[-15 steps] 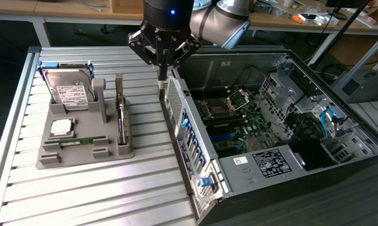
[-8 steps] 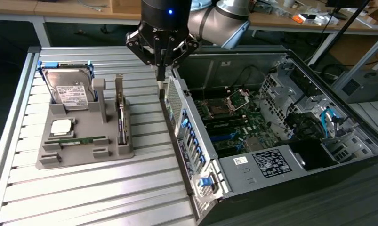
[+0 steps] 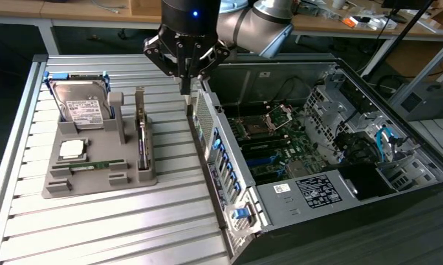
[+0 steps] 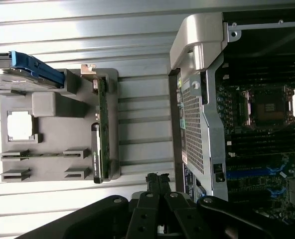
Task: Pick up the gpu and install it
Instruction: 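Reach for the gpu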
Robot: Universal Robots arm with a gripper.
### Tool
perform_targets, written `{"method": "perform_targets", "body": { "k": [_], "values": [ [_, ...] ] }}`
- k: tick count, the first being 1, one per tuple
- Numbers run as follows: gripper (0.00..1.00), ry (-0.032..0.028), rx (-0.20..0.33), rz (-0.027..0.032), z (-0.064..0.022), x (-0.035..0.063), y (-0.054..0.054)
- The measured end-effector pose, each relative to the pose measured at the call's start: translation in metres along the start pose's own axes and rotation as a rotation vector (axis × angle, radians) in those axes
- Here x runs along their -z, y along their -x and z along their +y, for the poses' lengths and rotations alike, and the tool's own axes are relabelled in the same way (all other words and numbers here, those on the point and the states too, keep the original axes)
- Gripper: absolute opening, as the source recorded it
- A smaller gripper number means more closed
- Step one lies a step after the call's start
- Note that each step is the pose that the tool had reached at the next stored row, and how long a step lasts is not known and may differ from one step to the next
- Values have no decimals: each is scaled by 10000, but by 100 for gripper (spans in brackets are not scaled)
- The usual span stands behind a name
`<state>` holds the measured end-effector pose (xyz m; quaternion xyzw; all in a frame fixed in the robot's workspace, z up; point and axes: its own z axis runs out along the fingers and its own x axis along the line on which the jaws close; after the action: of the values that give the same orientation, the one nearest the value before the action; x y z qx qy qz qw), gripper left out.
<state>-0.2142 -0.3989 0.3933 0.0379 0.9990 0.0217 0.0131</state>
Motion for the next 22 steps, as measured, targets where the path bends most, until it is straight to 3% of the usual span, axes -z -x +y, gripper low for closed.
{"method": "perform_targets", "body": {
  "k": [22],
  "values": [
    [11,0,0,0,-9,3,-124]
  ]
}}
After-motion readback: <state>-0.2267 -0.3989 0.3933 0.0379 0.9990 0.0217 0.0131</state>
